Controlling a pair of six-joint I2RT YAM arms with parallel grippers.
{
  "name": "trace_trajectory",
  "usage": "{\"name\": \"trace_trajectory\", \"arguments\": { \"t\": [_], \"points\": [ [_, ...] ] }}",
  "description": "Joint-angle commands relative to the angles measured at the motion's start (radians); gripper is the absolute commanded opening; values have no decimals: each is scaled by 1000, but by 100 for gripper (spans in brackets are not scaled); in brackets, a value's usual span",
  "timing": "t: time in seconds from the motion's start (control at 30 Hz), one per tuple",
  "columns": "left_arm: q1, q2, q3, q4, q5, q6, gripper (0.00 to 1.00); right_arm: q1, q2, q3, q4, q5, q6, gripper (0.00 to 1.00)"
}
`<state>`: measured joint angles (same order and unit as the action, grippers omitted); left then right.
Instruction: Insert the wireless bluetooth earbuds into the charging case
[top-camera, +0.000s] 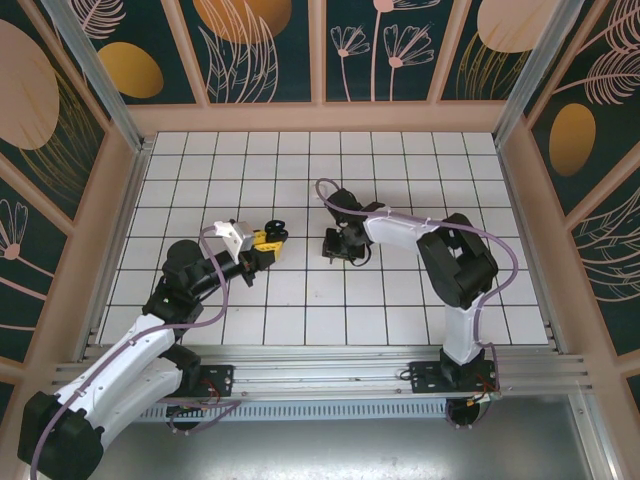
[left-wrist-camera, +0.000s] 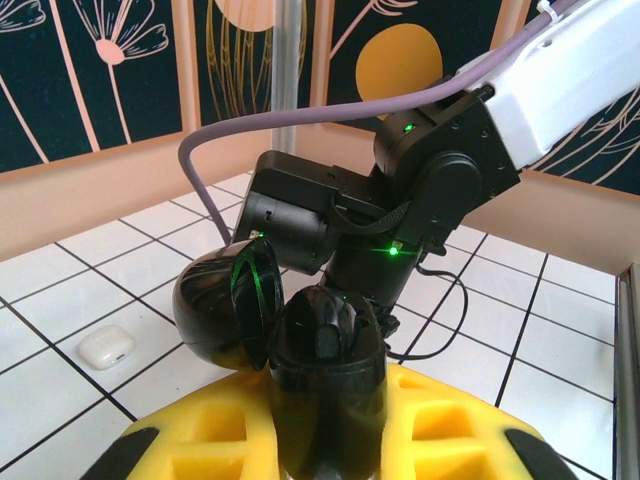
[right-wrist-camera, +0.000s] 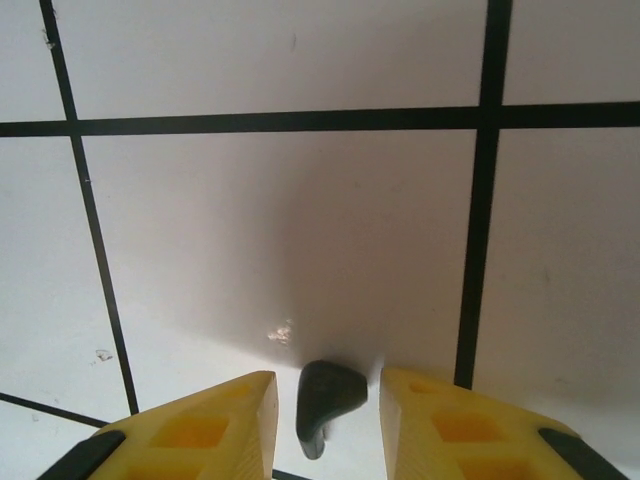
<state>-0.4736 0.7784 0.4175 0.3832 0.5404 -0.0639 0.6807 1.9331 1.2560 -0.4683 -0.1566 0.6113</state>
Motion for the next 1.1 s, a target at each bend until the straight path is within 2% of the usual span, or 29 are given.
{"name": "trace_trajectory", "arguments": {
  "t": [0.0,0.6,1.07],
  "points": [
    [-1,-15,-5,-3,4,12,11,15,22,37,-56,33,-7,32],
    [-2,-18,-4,-10,3,18,10,29,77,108,-98,48,-19,22],
    [-1,0,3,-4,6,17,10,33,16,111,-111,96,-6,14]
  ]
}}
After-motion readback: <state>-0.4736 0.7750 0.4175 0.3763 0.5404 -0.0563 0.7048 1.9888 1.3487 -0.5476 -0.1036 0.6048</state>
